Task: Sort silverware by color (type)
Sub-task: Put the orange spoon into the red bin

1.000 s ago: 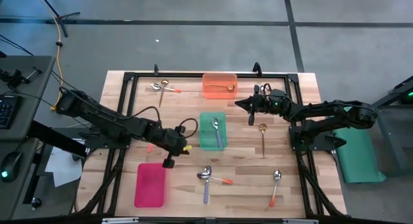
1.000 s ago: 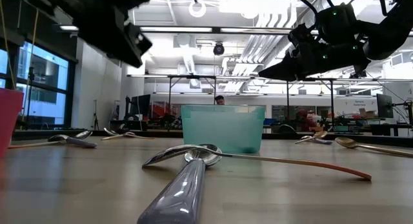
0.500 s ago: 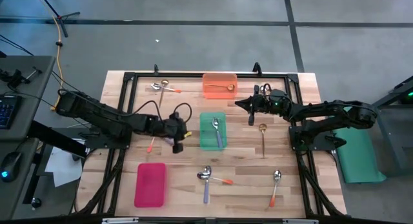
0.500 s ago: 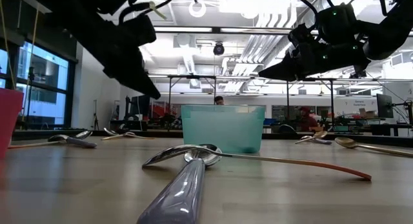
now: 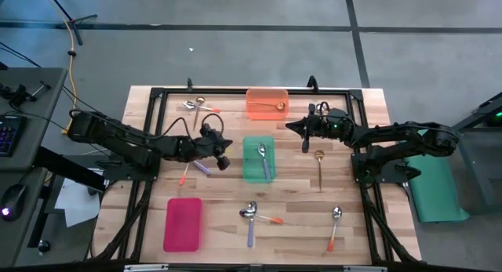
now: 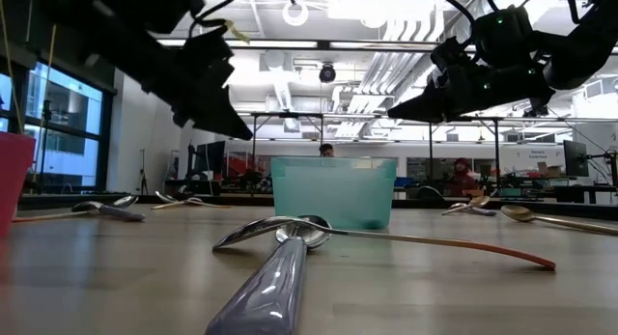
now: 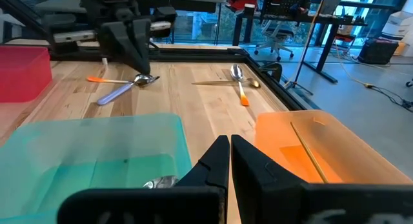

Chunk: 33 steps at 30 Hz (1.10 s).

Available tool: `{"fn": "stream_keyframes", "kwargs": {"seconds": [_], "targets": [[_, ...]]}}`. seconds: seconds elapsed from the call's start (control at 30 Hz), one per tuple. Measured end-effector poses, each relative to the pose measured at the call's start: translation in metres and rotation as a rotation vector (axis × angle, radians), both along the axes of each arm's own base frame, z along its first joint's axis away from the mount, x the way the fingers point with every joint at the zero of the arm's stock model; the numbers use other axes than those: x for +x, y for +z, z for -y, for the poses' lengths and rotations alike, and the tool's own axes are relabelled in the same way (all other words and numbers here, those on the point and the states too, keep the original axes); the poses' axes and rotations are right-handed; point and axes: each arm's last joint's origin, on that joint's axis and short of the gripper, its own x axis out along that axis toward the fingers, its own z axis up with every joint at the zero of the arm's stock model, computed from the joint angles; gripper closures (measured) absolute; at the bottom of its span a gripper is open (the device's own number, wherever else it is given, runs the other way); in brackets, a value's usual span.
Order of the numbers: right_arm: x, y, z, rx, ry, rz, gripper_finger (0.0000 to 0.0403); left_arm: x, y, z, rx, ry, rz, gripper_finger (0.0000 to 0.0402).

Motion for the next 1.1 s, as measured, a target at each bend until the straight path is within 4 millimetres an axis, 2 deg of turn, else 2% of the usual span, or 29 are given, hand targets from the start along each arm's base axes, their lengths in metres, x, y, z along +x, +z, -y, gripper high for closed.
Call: {"fn": "stream_keyframes", "kwargs": {"seconds": [0.23,0.47,0.87,1.1], "targets": [[0.0,0.0,0.0,0.005,0.0,0.0,0.0403,-0.026,-0.024,-0.003,0.042,0.009,0.168,0.0401],[0.0,0.0,0.0,0.006,-0.001,-0.003,0.0403,-0.046,-0.04,-0.007,0.051,0.092,0.165,0.0401],[0.0,0.0,0.0,-0.017,0.003,-0.006,0.0403,-0.043,-0.031,-0.013,0.048,0.127,0.283,0.0401],[0.0,0.0,0.0,0.028,-0.005,0.008,0.0403,-0.043,-0.029,-0.012,0.069,0.12,0.283,0.0401]]}}
